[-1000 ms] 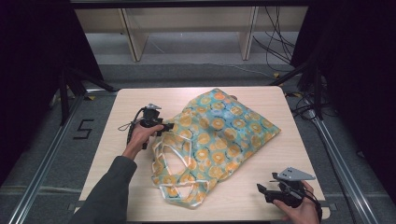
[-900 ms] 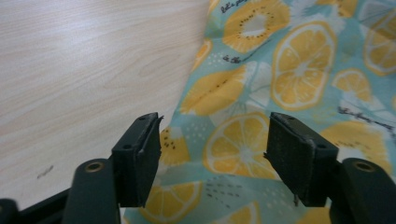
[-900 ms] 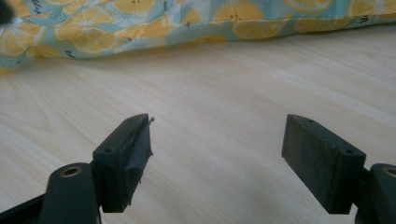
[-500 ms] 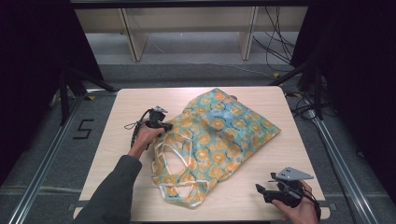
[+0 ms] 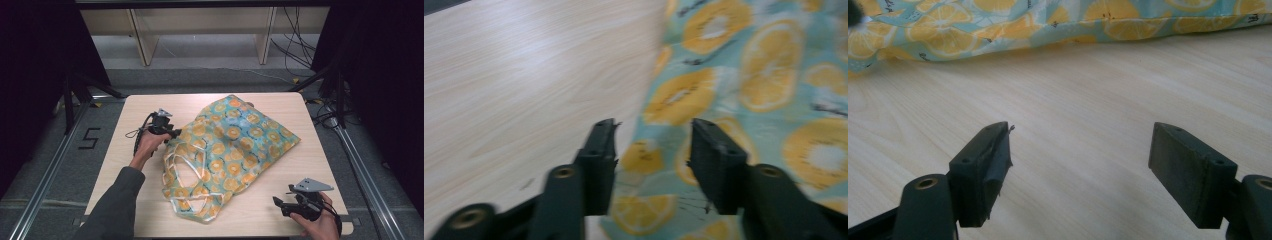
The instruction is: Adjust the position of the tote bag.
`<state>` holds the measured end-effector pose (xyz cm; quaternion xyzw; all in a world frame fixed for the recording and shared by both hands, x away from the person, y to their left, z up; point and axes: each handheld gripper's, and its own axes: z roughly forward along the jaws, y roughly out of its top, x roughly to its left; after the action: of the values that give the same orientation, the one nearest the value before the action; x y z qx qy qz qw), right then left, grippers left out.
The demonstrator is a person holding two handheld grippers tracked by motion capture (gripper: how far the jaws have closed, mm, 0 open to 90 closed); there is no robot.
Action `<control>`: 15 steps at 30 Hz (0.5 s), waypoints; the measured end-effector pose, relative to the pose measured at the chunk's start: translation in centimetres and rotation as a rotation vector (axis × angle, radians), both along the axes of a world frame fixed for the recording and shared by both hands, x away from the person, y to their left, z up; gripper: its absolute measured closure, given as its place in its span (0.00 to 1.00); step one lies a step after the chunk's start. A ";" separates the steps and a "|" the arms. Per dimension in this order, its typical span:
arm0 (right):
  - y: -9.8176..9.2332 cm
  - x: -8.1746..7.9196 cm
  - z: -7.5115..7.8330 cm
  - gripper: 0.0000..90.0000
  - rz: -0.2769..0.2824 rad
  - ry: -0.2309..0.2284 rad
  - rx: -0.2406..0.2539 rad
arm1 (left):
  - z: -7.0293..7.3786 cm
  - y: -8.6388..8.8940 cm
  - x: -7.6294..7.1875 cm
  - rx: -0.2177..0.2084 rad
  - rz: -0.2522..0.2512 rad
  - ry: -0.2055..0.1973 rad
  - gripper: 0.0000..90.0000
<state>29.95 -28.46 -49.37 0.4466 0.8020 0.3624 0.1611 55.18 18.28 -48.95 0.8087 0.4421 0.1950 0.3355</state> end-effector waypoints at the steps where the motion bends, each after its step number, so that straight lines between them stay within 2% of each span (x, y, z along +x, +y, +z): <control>1: 0.0 0.0 0.0 0.28 0.006 -0.007 -0.001 | -0.1 0.0 0.3 -0.001 0.001 0.005 0.49; 2: 0.1 0.0 -0.1 0.28 0.009 -0.014 0.006 | -0.3 0.1 0.6 -0.011 -0.010 0.026 0.46; 3: 0.2 0.0 -0.1 0.28 0.013 0.003 0.011 | -0.7 -0.1 1.1 -0.027 -0.032 0.042 0.45; 4: 0.2 0.0 -0.1 0.28 0.013 0.003 0.011 | -0.7 -0.1 1.1 -0.027 -0.032 0.042 0.44; 5: 0.2 0.0 -0.1 0.28 0.012 -0.008 0.003 | -1.1 -0.3 1.3 -0.013 -0.038 0.058 0.44; 6: 0.3 -0.2 0.0 0.28 -0.002 0.005 0.002 | -1.3 -0.5 1.4 0.003 -0.046 0.062 0.44; 7: 0.2 0.0 -0.1 0.28 0.015 -0.012 -0.017 | -1.3 -0.6 1.6 0.024 -0.070 0.080 0.45; 8: 0.2 0.0 -0.1 0.28 0.018 -0.001 -0.012 | -1.4 -0.8 1.6 0.011 -0.071 0.081 0.48; 9: 0.4 -0.2 -0.1 0.28 0.004 0.028 0.007 | -1.4 -0.9 1.6 0.007 -0.087 0.098 0.51; 11: 0.4 -0.2 0.0 0.28 0.001 0.031 0.009 | -1.6 -1.3 1.6 -0.002 -0.104 0.105 0.57; 12: 0.2 0.0 0.0 0.28 0.012 -0.016 -0.023 | -1.6 -1.4 1.6 0.009 -0.116 0.105 0.62; 14: 0.1 0.0 0.0 0.28 0.015 -0.015 -0.019 | -1.5 -1.4 1.7 0.010 -0.113 0.104 0.72; 15: 0.3 -0.2 0.0 0.28 0.007 0.008 0.002 | -1.7 -1.2 1.7 0.000 -0.103 0.076 0.83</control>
<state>29.79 -28.13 -49.42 0.4456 0.8039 0.3619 0.1560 56.85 17.04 -50.65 0.8371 0.4122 0.1465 0.3283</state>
